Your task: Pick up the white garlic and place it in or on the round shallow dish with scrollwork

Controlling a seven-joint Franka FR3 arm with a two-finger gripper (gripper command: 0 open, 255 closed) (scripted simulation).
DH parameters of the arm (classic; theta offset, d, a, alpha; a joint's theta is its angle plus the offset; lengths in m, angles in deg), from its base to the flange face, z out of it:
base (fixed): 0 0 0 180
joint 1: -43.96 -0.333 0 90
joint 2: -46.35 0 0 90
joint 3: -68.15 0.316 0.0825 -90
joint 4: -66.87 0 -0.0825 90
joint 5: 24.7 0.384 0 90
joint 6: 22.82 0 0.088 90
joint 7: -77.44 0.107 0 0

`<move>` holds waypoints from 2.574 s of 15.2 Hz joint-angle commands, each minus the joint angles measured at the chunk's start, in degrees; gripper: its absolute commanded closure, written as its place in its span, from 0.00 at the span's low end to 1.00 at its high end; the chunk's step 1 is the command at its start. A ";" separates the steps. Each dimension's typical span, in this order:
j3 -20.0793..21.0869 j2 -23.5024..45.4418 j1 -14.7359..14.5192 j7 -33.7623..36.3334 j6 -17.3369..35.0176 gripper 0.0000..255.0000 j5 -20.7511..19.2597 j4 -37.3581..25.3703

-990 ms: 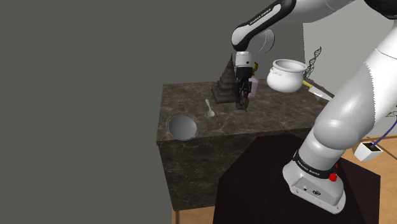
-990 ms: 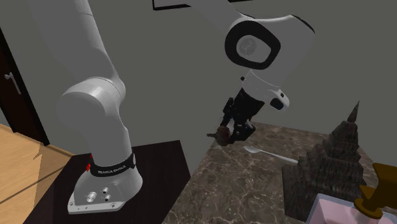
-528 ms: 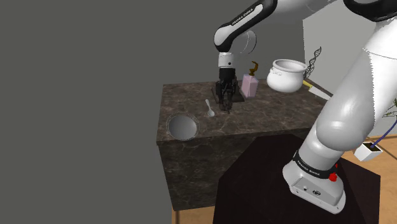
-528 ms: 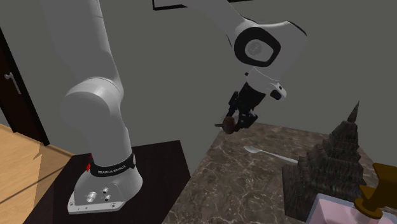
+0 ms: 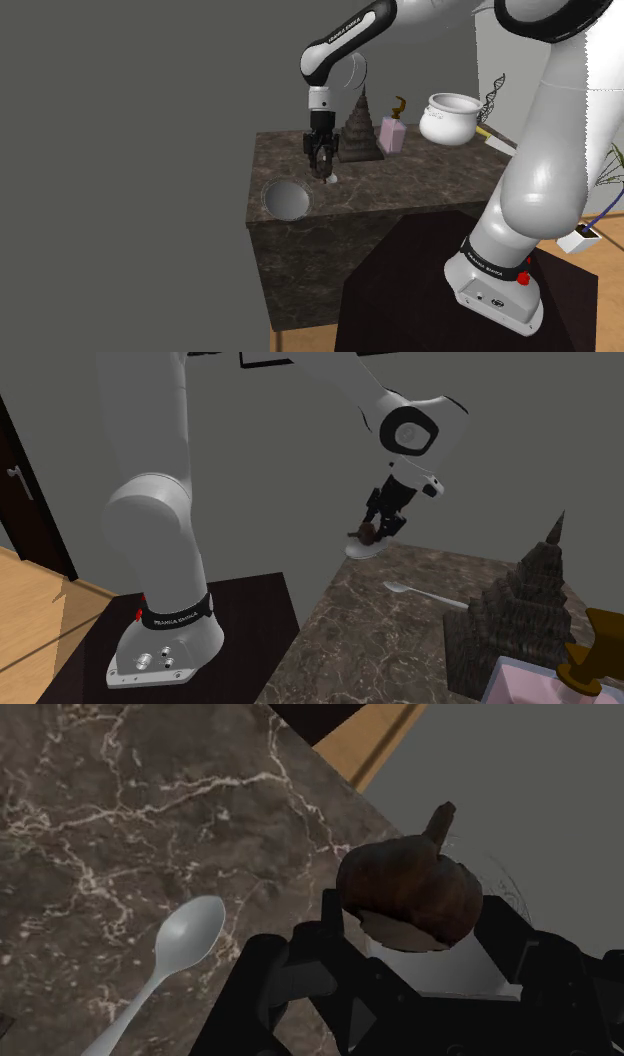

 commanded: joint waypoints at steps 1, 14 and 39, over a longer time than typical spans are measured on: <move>0.95 2.72 -0.99 1.81 -0.09 1.00 0.69 -3.40; 4.29 16.63 -4.91 8.33 1.03 1.00 2.47 -18.67; 3.61 17.53 -3.63 7.86 -2.22 0.00 1.80 -22.37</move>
